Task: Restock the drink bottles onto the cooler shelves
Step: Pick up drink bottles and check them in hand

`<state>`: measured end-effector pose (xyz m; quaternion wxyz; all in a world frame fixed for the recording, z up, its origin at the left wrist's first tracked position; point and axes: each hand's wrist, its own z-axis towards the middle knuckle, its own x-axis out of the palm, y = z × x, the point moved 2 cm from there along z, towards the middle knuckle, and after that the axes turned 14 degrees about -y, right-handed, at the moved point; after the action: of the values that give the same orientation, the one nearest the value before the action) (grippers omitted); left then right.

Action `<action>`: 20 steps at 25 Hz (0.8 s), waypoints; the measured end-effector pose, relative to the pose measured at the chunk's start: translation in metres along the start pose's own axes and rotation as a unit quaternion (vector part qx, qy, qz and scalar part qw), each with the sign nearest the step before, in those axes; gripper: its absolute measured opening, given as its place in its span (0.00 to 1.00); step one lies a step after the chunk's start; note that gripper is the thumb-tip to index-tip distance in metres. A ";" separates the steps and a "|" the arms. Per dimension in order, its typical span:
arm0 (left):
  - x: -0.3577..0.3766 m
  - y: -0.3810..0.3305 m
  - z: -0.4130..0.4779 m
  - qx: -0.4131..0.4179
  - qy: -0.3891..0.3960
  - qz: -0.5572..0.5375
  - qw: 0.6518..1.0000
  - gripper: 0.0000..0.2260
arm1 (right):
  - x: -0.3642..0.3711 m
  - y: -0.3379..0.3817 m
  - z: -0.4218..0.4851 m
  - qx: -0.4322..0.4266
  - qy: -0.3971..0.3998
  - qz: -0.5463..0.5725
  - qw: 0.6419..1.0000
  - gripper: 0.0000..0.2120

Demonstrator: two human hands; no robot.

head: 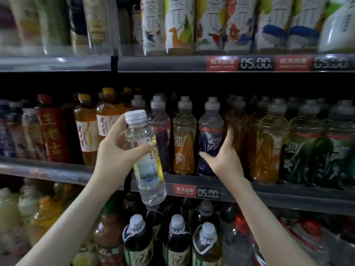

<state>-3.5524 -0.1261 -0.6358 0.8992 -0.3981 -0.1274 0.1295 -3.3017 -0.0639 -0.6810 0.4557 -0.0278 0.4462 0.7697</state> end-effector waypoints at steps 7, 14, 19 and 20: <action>-0.003 0.013 0.009 0.003 0.003 0.006 1.000 0.29 | 0.029 0.007 0.022 0.022 0.046 -0.046 0.998 0.46; 0.001 0.019 0.004 -0.012 0.002 0.014 1.000 0.33 | 0.028 0.021 0.024 0.010 -0.039 0.055 0.998 0.33; 0.003 0.022 0.004 -0.009 -0.011 0.022 1.000 0.32 | 0.052 0.059 -0.009 -0.113 -0.001 0.007 0.994 0.50; 0.003 0.021 0.004 -0.007 -0.014 0.024 1.000 0.31 | 0.057 0.061 -0.007 -0.108 0.001 -0.015 0.994 0.52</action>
<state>-3.5535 -0.1091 -0.6487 0.8913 -0.4052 -0.1308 0.1557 -3.3817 -0.0418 -0.6708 0.4612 -0.0851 0.3603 0.8064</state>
